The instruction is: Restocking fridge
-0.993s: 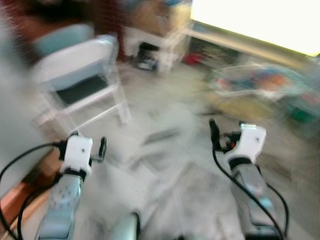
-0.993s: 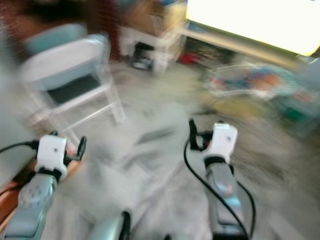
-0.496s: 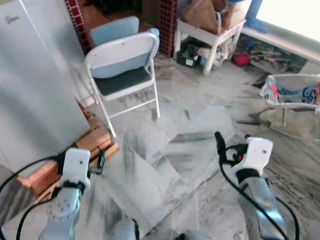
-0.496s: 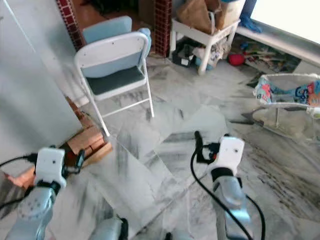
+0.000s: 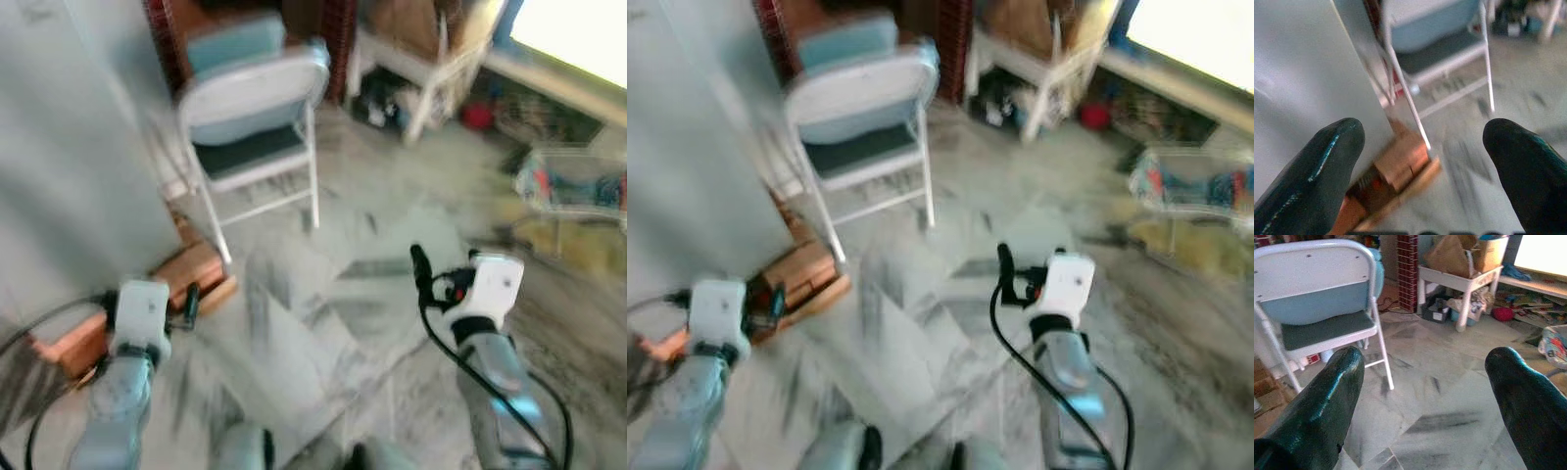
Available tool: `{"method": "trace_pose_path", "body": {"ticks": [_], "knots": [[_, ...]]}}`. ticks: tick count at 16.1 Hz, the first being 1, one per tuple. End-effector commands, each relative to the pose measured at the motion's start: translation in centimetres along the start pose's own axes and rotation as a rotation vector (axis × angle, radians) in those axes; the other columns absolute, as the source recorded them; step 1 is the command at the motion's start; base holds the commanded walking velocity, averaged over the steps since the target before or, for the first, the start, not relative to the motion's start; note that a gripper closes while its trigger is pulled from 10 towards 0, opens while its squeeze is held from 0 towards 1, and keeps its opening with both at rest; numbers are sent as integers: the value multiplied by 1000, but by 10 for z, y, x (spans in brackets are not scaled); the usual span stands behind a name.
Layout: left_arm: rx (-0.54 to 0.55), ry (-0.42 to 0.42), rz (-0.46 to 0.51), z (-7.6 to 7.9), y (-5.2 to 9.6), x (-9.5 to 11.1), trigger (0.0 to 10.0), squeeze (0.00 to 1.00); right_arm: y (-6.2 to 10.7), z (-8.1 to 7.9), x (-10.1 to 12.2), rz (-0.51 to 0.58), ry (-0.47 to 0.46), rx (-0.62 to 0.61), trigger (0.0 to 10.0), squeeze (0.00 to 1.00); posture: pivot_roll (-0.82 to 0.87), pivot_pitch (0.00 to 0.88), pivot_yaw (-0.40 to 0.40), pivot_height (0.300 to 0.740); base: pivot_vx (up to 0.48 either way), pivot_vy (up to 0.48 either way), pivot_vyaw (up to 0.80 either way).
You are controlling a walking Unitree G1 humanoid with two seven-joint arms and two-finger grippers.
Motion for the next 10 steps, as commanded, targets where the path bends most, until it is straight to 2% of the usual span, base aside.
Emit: {"method": "trace_pose_path", "body": {"ticks": [1, 4, 5, 7, 9, 10], "knots": [[-10, 21, -7, 4, 2, -2, 10000, 0, 2, 7, -2, -8, 10, -22, 10000, 0, 119, 147, -51, 740, 0, 472, 0], [-35, 83, 48, 8, 2, 8, 10000, 0, 1, 10, -2, -9, 19, -23, 10000, 0, 126, 146, -58, 740, 0, 476, 0], [-13, 122, 68, 6, 3, 11, 10000, 0, 2, 11, -3, -9, 19, -25, 10000, 0, 124, 144, -59, 740, 0, 480, 0], [-20, 139, 84, 7, 4, 15, 10000, 0, 2, 12, -2, -10, 19, -28, 10000, 0, 125, 152, -73, 740, 0, 480, 0], [-23, 138, 70, 7, 9, 12, 10000, 0, 6, 16, -12, -37, 11, -52, 10000, 0, 129, 159, -74, 740, 0, 480, 0], [-40, 145, 53, 12, 14, 7, 10000, 0, 12, 15, -17, -57, 11, -49, 10000, 0, 131, 164, -75, 740, 0, 480, 0]]}}
Point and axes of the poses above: a point about 5 cm out from each wrist's last joint towards the gripper, its own y axis pointing back from the gripper into the wrist, its own x axis along the axis of the wrist's last joint, z = x × y, the point moved 4 cm from there along -y, pointing out of the wrist towards the gripper, and after that the axes turned 5 degrees about -y, right-handed, at the moved point
